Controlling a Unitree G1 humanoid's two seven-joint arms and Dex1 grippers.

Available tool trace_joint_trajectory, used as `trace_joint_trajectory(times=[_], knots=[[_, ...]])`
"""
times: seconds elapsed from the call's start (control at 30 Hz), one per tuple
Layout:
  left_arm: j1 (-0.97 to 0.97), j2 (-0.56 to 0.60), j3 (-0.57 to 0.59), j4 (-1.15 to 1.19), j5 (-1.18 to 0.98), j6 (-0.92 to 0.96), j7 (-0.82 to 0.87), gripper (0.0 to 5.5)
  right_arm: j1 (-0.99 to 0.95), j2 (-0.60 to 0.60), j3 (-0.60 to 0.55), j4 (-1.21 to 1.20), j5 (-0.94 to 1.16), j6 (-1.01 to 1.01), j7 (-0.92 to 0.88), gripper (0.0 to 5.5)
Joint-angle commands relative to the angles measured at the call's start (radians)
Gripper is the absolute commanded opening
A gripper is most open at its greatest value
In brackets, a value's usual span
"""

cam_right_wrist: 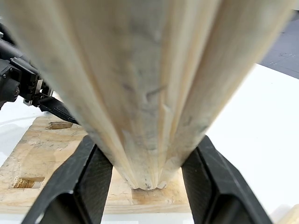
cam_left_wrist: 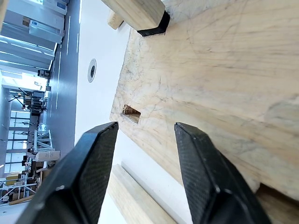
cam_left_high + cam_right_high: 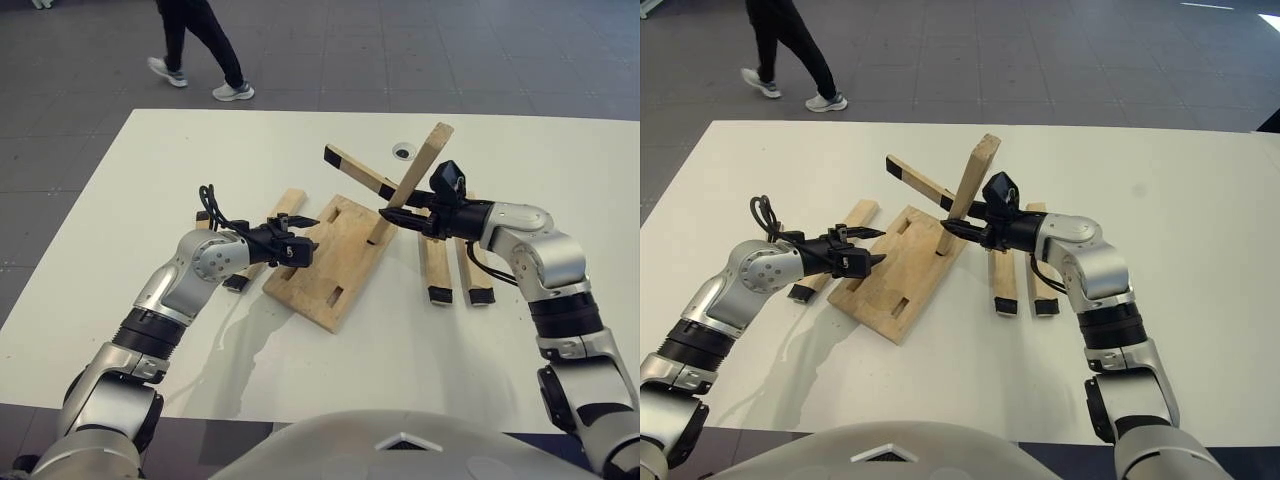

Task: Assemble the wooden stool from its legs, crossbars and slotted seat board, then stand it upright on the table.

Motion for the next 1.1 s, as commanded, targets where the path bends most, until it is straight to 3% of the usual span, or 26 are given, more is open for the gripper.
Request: trace_joint_trajectory(times=[0.03, 0.5, 0.73, 1.1], knots=[[-0.004, 0.001, -0.002, -0.004, 0.001, -0.001, -0.006, 2.23, 0.038, -0.016, 0.031, 0.067, -0.047, 0.095, -0.037, 2.02], [0.011, 0.004, 0.003, -0.018, 0.005, 0.01, -0.001, 2.23, -0.007, -0.031, 0.069, 0.156, -0.047, 0.151, 0.034, 2.02], [0.005, 0.005, 0.007, -0.017, 0.0, 0.011, -0.002, 2.23, 0.029, -0.02, 0.014, 0.052, -0.033, 0.145, -0.036, 2.02], [-0.005, 0.004, 0.003, -0.014, -0.003, 0.009, -0.015, 2.23, -0.009, -0.036, 0.052, 0.083, -0.055, 0.125, -0.041, 2.02]])
